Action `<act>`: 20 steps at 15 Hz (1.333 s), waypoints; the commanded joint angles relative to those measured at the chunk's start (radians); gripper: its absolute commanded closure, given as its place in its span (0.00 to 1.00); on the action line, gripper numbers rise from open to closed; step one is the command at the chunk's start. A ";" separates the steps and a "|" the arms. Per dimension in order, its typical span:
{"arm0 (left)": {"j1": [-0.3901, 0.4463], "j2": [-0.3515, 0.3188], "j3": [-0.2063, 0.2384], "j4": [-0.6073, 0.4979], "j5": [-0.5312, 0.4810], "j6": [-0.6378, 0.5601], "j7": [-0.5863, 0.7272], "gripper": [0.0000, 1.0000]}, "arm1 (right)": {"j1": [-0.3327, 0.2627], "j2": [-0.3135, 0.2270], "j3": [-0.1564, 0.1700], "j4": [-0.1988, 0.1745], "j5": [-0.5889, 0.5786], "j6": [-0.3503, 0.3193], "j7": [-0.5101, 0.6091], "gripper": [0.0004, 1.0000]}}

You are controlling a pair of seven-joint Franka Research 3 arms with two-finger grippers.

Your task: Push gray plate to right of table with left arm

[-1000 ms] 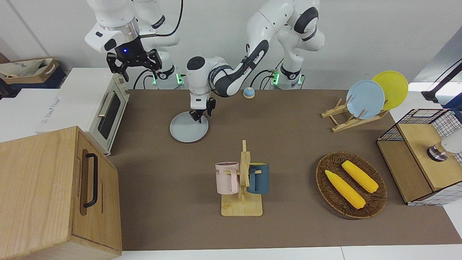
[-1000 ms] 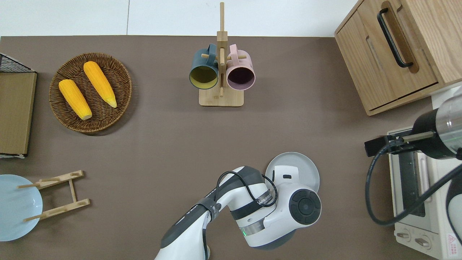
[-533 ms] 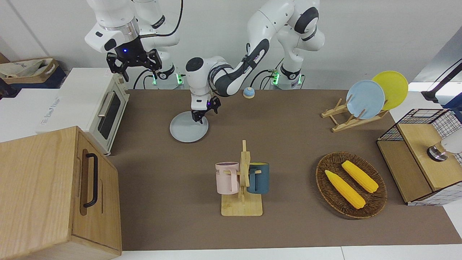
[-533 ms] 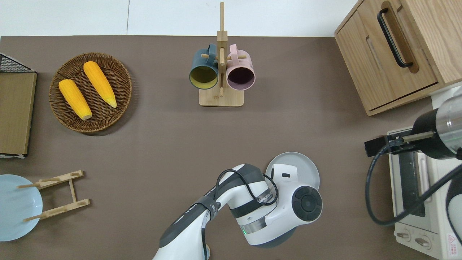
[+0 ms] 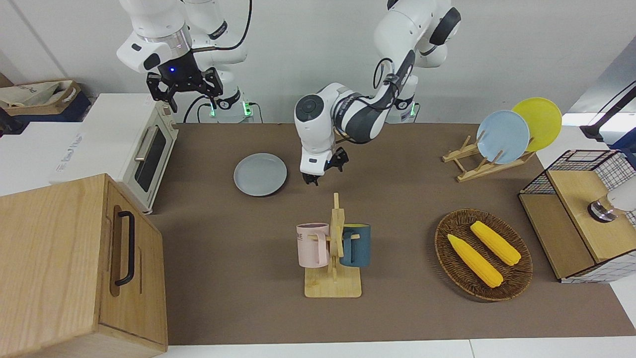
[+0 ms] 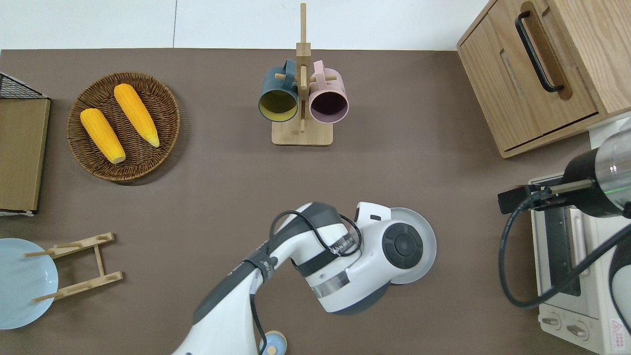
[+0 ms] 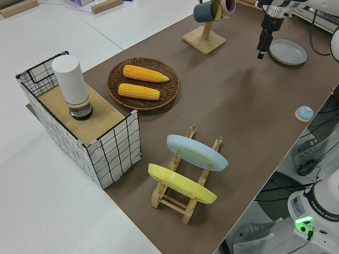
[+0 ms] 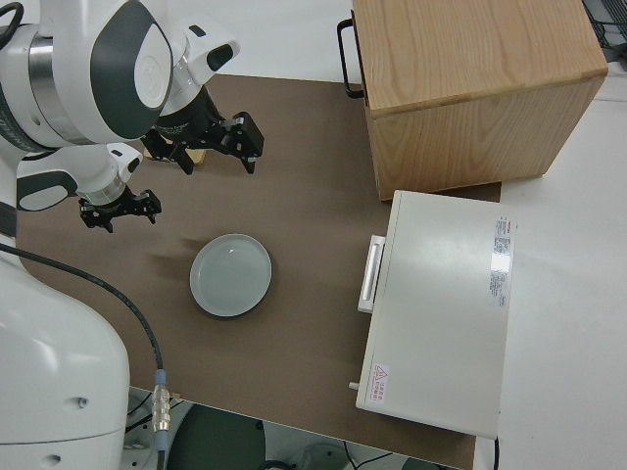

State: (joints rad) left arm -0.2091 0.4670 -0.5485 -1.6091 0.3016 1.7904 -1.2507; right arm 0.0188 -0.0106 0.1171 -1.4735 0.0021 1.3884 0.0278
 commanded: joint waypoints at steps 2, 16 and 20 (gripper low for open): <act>0.172 -0.123 -0.010 -0.006 -0.047 -0.133 0.267 0.01 | -0.020 -0.006 0.015 0.004 0.010 -0.012 0.000 0.02; 0.723 -0.392 0.007 -0.008 -0.157 -0.319 1.150 0.00 | -0.020 -0.006 0.015 0.004 0.010 -0.014 0.001 0.02; 0.705 -0.439 0.056 -0.022 -0.254 -0.390 1.188 0.00 | -0.020 -0.006 0.013 0.004 0.010 -0.014 0.000 0.02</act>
State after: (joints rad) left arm 0.5340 0.0778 -0.5334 -1.5980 0.0985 1.4220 -0.0821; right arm 0.0188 -0.0106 0.1171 -1.4735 0.0021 1.3884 0.0278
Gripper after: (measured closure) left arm 0.004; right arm 0.013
